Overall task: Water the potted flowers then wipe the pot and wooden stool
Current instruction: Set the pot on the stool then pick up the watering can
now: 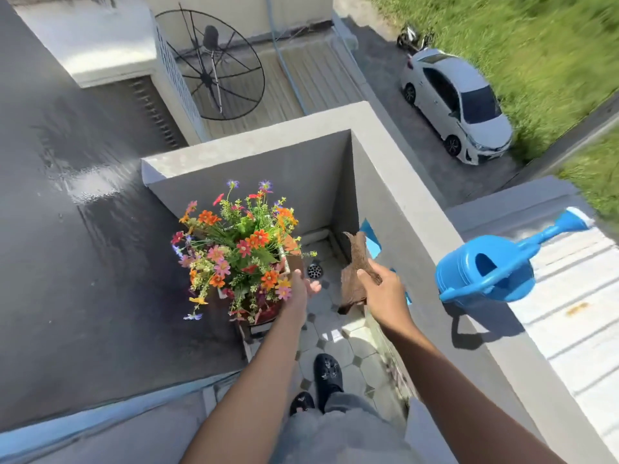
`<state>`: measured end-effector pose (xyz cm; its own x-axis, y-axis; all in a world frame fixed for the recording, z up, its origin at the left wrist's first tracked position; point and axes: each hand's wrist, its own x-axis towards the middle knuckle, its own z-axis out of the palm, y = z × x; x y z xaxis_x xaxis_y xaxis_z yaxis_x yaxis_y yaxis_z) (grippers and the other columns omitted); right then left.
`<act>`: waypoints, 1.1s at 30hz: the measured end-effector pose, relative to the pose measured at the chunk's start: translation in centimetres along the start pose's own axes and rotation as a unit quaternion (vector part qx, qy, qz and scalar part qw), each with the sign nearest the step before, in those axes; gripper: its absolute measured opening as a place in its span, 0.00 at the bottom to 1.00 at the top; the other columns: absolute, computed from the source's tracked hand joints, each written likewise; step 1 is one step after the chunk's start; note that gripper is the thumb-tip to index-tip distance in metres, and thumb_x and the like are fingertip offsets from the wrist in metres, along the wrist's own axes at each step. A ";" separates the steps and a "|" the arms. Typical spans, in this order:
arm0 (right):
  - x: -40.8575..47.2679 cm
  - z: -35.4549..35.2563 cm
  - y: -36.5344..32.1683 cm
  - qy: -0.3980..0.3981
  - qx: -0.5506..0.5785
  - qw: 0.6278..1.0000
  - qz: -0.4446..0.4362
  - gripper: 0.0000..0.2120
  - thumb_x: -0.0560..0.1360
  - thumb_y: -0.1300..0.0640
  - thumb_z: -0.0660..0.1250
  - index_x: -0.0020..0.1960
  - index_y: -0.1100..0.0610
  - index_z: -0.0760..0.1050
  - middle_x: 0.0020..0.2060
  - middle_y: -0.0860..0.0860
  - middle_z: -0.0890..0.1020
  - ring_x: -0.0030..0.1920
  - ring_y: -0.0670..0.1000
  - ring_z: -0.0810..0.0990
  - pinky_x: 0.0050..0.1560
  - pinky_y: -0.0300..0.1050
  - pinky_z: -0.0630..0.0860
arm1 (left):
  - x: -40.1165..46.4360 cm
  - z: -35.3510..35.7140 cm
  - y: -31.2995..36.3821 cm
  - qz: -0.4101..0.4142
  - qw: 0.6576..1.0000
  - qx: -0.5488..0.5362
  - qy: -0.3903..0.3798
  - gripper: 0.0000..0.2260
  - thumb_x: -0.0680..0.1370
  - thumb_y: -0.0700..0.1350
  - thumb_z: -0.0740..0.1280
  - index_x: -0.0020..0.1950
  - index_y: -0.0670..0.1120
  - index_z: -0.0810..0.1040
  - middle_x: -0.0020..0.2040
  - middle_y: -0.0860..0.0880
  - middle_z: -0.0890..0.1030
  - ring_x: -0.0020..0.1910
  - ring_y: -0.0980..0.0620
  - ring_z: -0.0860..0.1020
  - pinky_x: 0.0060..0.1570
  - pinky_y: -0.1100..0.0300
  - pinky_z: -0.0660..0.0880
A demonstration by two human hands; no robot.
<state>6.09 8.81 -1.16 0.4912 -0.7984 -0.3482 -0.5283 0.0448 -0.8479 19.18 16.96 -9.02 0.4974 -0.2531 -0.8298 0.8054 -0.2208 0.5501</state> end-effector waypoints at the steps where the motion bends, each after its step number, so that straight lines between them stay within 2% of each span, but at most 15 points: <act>1: -0.5 -0.9 -0.6 0.006 0.012 1.000 -0.004 0.18 0.79 0.58 0.64 0.69 0.55 0.73 0.63 0.45 0.78 0.62 0.46 0.77 0.66 0.41 0.71 | -2.2 0.7 0.5 -0.006 0.999 0.011 -0.036 0.12 0.84 0.47 0.55 0.51 0.43 0.73 0.39 0.42 0.74 0.35 0.47 0.75 0.46 0.54 0.75; 3: -1.7 -2.9 -1.9 0.017 0.028 0.999 -0.017 0.18 0.79 0.57 0.64 0.68 0.54 0.73 0.63 0.47 0.80 0.62 0.47 0.78 0.68 0.48 0.73 | -5.6 2.3 0.9 0.020 0.997 0.045 -0.067 0.07 0.84 0.41 0.56 0.58 0.45 0.72 0.34 0.43 0.74 0.25 0.50 0.73 0.24 0.60 0.73; 5: -2.9 -5.5 -3.0 0.041 0.030 0.998 -0.033 0.18 0.79 0.56 0.64 0.68 0.52 0.74 0.62 0.47 0.80 0.61 0.46 0.78 0.66 0.49 0.75 | -7.4 3.7 0.7 0.093 0.990 0.080 -0.072 0.05 0.81 0.41 0.60 0.54 0.43 0.76 0.33 0.45 0.78 0.23 0.53 0.73 0.16 0.65 0.68; 6: -3.4 -7.0 -3.6 0.059 0.033 0.997 -0.035 0.17 0.78 0.55 0.65 0.67 0.52 0.74 0.61 0.46 0.81 0.60 0.45 0.79 0.64 0.46 0.77 | -9.0 4.5 0.8 0.119 0.985 0.087 -0.088 0.05 0.81 0.41 0.62 0.50 0.44 0.77 0.32 0.47 0.78 0.22 0.54 0.71 0.16 0.66 0.65; 8: -4.7 -10.2 -4.7 0.097 0.054 0.993 -0.050 0.15 0.78 0.56 0.65 0.64 0.54 0.77 0.57 0.47 0.83 0.54 0.43 0.81 0.54 0.33 0.79 | -12.9 6.9 1.6 0.148 0.977 0.076 -0.134 0.06 0.80 0.41 0.63 0.45 0.45 0.77 0.26 0.51 0.76 0.18 0.57 0.68 0.18 0.69 0.59; 10: -5.8 -13.4 -5.4 0.141 0.076 0.985 -0.067 0.11 0.79 0.58 0.65 0.60 0.54 0.79 0.50 0.45 0.83 0.45 0.35 0.80 0.43 0.20 0.73 | -16.3 9.6 1.6 0.160 0.968 0.068 -0.179 0.07 0.79 0.41 0.63 0.43 0.46 0.77 0.23 0.53 0.74 0.17 0.58 0.66 0.20 0.71 0.57; 11: -6.2 -14.9 -5.6 0.165 0.083 0.980 -0.074 0.09 0.78 0.59 0.65 0.57 0.53 0.78 0.48 0.43 0.82 0.43 0.33 0.79 0.44 0.19 0.71 | -17.8 10.8 1.5 0.170 0.963 0.068 -0.196 0.08 0.79 0.42 0.62 0.42 0.46 0.77 0.23 0.53 0.73 0.17 0.58 0.66 0.21 0.70 0.57; 13: -6.7 -17.9 -5.6 0.210 0.102 0.969 -0.084 0.11 0.78 0.59 0.66 0.60 0.52 0.78 0.48 0.43 0.83 0.45 0.33 0.79 0.50 0.23 0.72 | -20.1 12.9 0.9 0.199 0.953 0.067 -0.217 0.08 0.80 0.43 0.61 0.42 0.46 0.77 0.26 0.52 0.73 0.20 0.57 0.66 0.22 0.68 0.57; 15: -6.9 -20.9 -4.9 0.247 0.118 0.958 -0.084 0.12 0.78 0.59 0.66 0.61 0.54 0.79 0.50 0.47 0.84 0.49 0.39 0.81 0.53 0.31 0.76 | -22.0 15.3 -0.1 0.205 0.946 0.057 -0.245 0.08 0.80 0.43 0.61 0.44 0.45 0.77 0.27 0.51 0.72 0.22 0.56 0.67 0.21 0.67 0.59; 18: -6.5 -25.4 -3.1 0.302 0.127 0.941 -0.090 0.11 0.78 0.60 0.64 0.59 0.57 0.80 0.49 0.48 0.85 0.46 0.41 0.82 0.47 0.32 0.78 | -23.5 19.7 -2.9 0.175 0.947 0.087 -0.257 0.07 0.79 0.44 0.61 0.46 0.46 0.77 0.29 0.50 0.73 0.23 0.56 0.68 0.22 0.66 0.61; 20: -6.1 -28.1 -2.0 0.319 0.127 0.935 -0.090 0.10 0.78 0.61 0.63 0.55 0.56 0.81 0.46 0.49 0.85 0.44 0.42 0.81 0.47 0.35 0.77 | -23.5 22.7 -5.3 0.118 0.953 0.107 -0.257 0.08 0.80 0.47 0.61 0.46 0.47 0.77 0.31 0.50 0.74 0.25 0.56 0.68 0.23 0.66 0.62; 23: -5.2 -31.2 -0.3 0.319 0.116 0.937 -0.080 0.12 0.78 0.60 0.63 0.47 0.45 0.80 0.44 0.52 0.85 0.43 0.49 0.80 0.47 0.42 0.76 | -22.3 26.8 -8.8 0.019 0.961 0.063 -0.270 0.07 0.81 0.50 0.60 0.49 0.48 0.74 0.35 0.51 0.75 0.27 0.56 0.68 0.24 0.64 0.64; 25: -4.5 -32.7 0.7 0.307 0.109 0.943 -0.069 0.13 0.78 0.58 0.63 0.44 0.40 0.79 0.43 0.51 0.85 0.43 0.48 0.80 0.47 0.43 0.77 | -21.4 28.9 -10.3 -0.012 0.967 0.002 -0.254 0.07 0.81 0.51 0.61 0.52 0.48 0.73 0.39 0.50 0.76 0.28 0.56 0.68 0.24 0.64 0.65; 29: -2.2 -34.4 2.2 0.280 0.104 0.952 -0.059 0.10 0.78 0.58 0.63 0.50 0.46 0.81 0.42 0.51 0.84 0.44 0.49 0.81 0.48 0.45 0.77 | -20.0 32.3 -11.0 0.000 0.969 -0.105 -0.225 0.09 0.81 0.53 0.64 0.55 0.49 0.72 0.44 0.50 0.77 0.29 0.56 0.69 0.25 0.64 0.66; 33: -0.3 -34.6 2.6 0.236 0.098 0.965 -0.057 0.09 0.78 0.58 0.62 0.53 0.51 0.81 0.43 0.48 0.84 0.44 0.47 0.80 0.48 0.42 0.77 | -19.3 34.0 -10.5 0.019 0.971 -0.129 -0.200 0.11 0.80 0.55 0.64 0.53 0.47 0.74 0.47 0.50 0.78 0.28 0.56 0.69 0.23 0.64 0.66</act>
<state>-19.38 -11.59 10.54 0.1441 -0.9873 -0.0666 -0.3248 0.0163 -0.9456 -9.85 -7.83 4.36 0.4047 -0.6133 -0.6783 0.8689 0.0266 0.4943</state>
